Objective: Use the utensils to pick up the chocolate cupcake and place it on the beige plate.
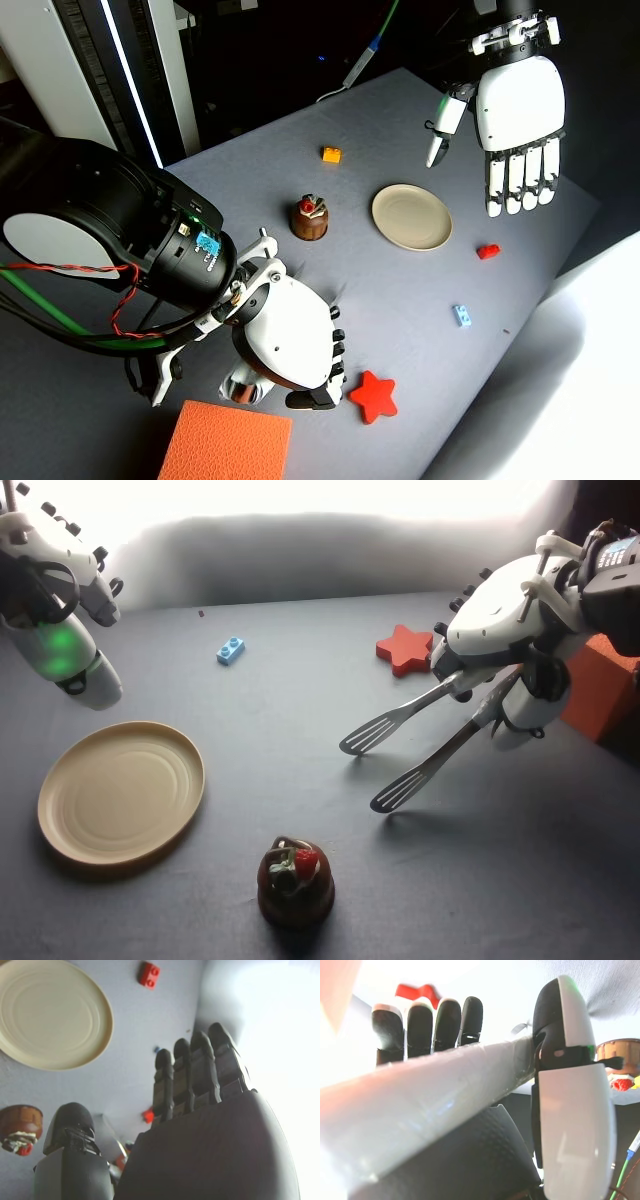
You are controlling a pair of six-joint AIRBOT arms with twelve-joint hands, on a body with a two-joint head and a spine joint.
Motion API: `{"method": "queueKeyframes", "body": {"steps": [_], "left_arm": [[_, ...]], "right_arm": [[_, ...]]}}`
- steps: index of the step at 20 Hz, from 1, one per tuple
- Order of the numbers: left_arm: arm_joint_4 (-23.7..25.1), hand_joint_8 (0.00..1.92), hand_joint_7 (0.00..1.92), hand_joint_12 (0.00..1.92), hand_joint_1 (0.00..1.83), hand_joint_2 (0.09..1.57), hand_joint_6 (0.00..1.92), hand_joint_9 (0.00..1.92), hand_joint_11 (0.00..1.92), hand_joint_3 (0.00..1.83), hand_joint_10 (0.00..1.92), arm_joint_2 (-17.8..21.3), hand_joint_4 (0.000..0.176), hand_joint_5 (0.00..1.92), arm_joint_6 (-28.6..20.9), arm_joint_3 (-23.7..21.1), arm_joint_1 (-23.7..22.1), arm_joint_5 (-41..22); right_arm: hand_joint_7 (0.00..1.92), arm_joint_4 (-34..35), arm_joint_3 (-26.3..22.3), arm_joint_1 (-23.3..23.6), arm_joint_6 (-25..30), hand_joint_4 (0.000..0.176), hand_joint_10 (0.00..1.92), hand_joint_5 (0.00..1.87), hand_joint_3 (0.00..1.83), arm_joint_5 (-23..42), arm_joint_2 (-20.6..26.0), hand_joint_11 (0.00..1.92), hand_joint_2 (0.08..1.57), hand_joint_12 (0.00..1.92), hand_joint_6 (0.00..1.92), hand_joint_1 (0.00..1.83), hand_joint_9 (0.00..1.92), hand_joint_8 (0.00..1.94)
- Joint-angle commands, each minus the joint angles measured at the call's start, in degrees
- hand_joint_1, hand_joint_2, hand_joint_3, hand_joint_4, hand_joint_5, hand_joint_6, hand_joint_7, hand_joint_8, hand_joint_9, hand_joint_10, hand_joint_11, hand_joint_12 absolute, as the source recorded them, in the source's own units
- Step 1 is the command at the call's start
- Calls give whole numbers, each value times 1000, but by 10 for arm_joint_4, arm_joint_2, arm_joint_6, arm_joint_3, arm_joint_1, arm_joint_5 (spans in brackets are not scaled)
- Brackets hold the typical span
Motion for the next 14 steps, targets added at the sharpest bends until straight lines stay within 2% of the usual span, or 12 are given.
{"method": "queueKeyframes", "body": {"steps": [1, 4, 7, 10, 14], "left_arm": [[27, 0, 159, 232, 233, 1109, 1, 119, 0, 0, 0, 2, 0, 211, 2, 2, -7, -25], [27, 5, 181, 300, 215, 1108, 4, 141, 0, 0, 5, 2, 0, 217, 2, 2, -7, -25], [27, 1, 171, 258, 222, 1108, 0, 131, 0, 0, 1, 2, 0, 211, 2, 2, -7, -25], [27, 2, 179, 285, 191, 1110, 1, 139, 0, 0, 3, 1, 0, 202, 2, 2, -7, -25], [26, 0, 170, 253, 215, 1110, 3, 126, 0, 0, 0, 1, 0, 210, 2, 3, -10, -25]], "right_arm": [[435, -5, -1, 3, 1, 0, 1842, 524, 0, 49, 4, 519, 1072, 1921, 1028, 852, 406, 1644], [419, -5, -2, 1, 1, 0, 1909, 472, 1, 52, 3, 514, 1084, 1921, 1213, 809, 411, 1765], [431, -5, -3, 0, 1, 0, 1911, 441, 2, 56, 3, 512, 1087, 1921, 1314, 799, 429, 1762], [424, -5, -3, 0, 1, 0, 1918, 445, 0, 57, 3, 487, 1081, 1921, 1288, 854, 413, 1762], [448, -5, -4, 0, 1, 0, 1916, 453, 0, 57, 4, 526, 1097, 1921, 1309, 817, 427, 1729]]}}
